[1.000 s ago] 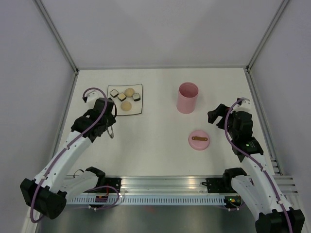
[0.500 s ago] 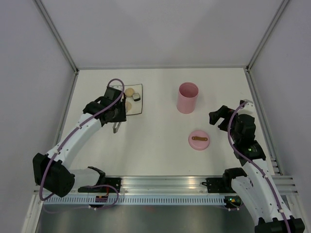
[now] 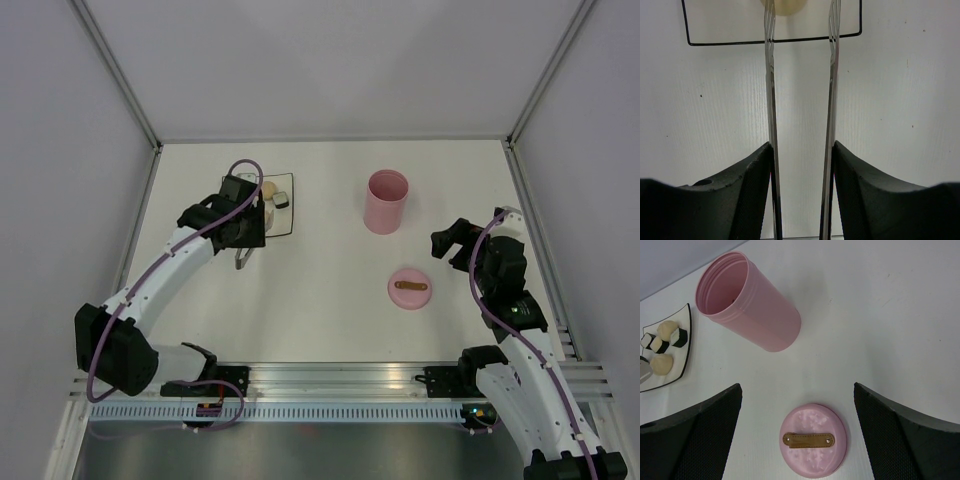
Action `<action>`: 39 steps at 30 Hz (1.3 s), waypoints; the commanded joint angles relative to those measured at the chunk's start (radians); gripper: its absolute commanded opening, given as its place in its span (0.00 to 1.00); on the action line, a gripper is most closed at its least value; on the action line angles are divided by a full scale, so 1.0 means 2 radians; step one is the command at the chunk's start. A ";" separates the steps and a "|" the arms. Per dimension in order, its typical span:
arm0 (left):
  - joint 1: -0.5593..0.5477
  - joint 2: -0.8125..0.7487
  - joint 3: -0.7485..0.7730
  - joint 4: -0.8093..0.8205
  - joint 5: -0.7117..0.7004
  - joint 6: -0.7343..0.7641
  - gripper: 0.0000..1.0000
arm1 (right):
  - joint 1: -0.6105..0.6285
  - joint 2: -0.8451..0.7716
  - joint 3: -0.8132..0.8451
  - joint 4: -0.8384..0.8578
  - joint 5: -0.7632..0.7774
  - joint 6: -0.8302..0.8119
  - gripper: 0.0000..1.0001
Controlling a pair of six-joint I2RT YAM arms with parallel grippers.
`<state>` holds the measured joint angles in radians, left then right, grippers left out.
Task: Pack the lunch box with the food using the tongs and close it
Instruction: Pick up the fake food from the plate.
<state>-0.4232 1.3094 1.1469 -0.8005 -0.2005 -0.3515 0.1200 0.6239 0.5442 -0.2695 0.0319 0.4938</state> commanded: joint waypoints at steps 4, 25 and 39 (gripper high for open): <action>-0.001 0.016 0.013 0.019 -0.028 0.013 0.57 | -0.002 0.000 -0.002 0.006 0.012 0.004 0.98; -0.001 0.075 0.012 0.057 -0.051 0.009 0.58 | -0.001 0.037 -0.002 0.031 -0.007 -0.007 0.98; 0.001 0.107 0.025 0.067 -0.072 0.009 0.60 | -0.002 0.048 -0.001 0.037 0.001 -0.009 0.98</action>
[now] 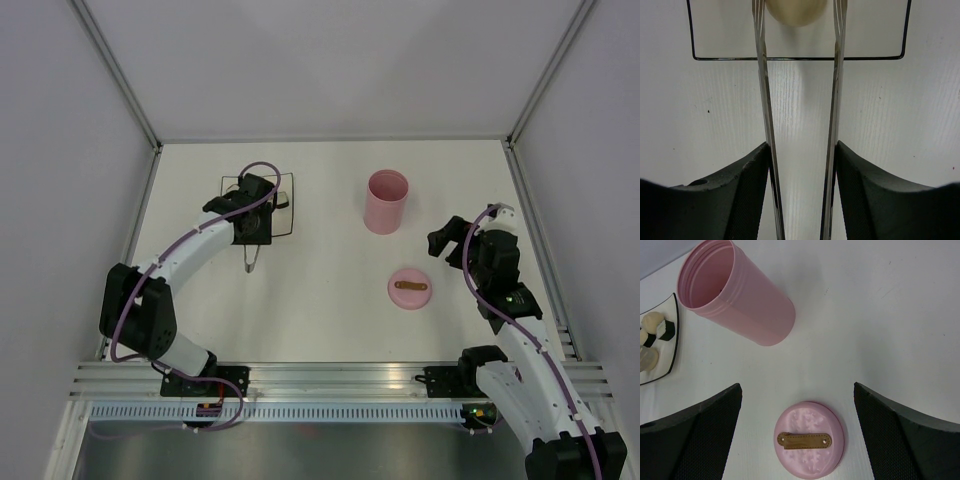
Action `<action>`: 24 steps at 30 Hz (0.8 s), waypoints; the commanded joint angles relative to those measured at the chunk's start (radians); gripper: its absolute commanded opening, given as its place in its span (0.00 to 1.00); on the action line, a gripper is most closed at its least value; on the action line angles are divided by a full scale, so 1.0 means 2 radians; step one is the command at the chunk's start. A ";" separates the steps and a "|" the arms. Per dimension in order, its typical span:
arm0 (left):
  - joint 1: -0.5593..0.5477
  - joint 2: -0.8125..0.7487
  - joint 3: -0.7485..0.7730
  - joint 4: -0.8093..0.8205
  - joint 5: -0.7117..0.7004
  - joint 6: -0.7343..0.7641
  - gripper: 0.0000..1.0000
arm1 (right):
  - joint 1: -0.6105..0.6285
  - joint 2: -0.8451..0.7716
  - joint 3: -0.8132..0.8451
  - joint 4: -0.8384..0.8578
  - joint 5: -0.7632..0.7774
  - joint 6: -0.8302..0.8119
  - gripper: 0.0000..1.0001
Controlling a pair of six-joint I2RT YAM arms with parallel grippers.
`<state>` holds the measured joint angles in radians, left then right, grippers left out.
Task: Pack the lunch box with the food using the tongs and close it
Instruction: Pick up the fake food from the plate.
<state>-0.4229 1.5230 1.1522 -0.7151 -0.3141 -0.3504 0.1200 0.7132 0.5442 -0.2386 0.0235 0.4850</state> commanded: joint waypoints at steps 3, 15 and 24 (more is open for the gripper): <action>0.001 -0.002 0.021 0.024 -0.018 0.010 0.62 | -0.002 0.006 -0.001 0.024 0.005 -0.003 0.98; 0.007 0.013 0.021 0.028 -0.021 0.009 0.66 | -0.002 0.011 0.000 0.027 0.004 0.001 0.98; 0.010 0.017 0.019 0.035 -0.009 0.020 0.47 | -0.002 0.013 0.004 0.026 0.006 0.006 0.98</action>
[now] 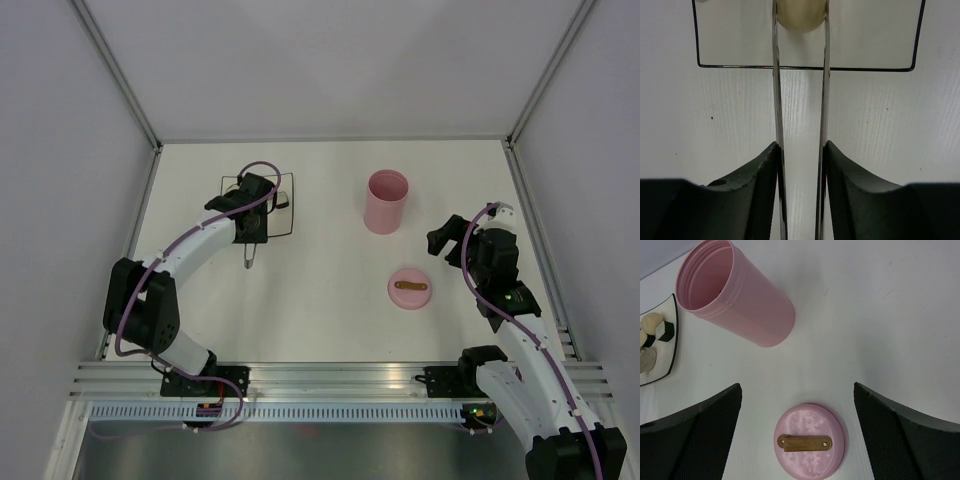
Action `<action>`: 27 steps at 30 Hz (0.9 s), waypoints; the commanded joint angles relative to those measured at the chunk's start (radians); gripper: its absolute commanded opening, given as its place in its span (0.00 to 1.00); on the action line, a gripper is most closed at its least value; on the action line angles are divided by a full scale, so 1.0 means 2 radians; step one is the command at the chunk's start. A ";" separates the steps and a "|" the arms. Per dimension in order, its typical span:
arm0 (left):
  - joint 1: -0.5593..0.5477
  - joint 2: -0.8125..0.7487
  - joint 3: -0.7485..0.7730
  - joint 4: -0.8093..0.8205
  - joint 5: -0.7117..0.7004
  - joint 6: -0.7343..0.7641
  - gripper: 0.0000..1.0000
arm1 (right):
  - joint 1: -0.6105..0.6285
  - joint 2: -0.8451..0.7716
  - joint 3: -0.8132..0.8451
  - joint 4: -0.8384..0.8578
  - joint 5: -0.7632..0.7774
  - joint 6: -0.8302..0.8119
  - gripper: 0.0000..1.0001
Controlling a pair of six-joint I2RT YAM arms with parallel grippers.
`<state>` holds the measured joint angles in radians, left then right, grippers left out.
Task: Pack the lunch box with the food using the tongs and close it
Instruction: Pick up the fake food from the plate, then place the fake food in the packing box.
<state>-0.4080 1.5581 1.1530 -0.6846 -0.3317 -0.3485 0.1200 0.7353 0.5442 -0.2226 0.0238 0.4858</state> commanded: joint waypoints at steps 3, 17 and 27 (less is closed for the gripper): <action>0.002 -0.008 0.021 0.019 -0.001 0.028 0.41 | -0.002 0.003 0.003 0.021 0.006 0.012 0.98; -0.002 -0.108 0.108 -0.031 0.045 0.071 0.27 | -0.002 0.014 0.026 -0.073 0.172 0.127 0.98; -0.082 -0.050 0.282 -0.043 0.134 0.101 0.26 | -0.002 0.040 0.060 -0.139 0.217 0.159 0.98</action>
<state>-0.5091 1.3949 1.6127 -0.7830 -0.1432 -0.2184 0.1196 0.7948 0.6106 -0.4374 0.4011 0.7628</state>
